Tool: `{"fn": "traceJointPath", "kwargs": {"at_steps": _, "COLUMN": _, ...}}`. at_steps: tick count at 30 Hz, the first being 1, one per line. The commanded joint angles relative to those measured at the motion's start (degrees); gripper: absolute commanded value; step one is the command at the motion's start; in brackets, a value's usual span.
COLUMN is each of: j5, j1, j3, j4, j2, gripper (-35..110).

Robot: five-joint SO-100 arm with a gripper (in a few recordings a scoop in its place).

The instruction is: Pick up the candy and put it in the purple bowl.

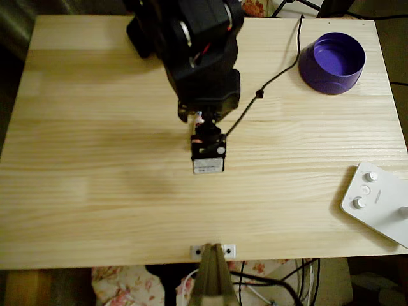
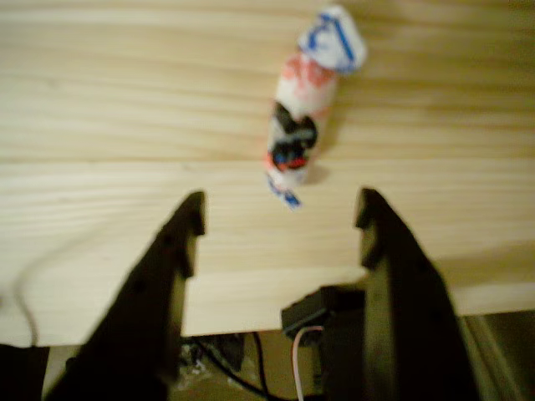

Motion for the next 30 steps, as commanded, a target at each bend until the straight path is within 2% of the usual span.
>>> {"fn": "traceJointPath", "kwargs": {"at_steps": 1, "j5": 1.1, "j1": 0.8, "j3": -0.4, "j4": -1.6, "j2": 0.8, "gripper": 26}}
{"fn": "traceJointPath", "kwargs": {"at_steps": 30, "j5": 2.3, "j1": 1.2, "j3": 4.5, "j4": -8.0, "j2": -1.5, "gripper": 26}}
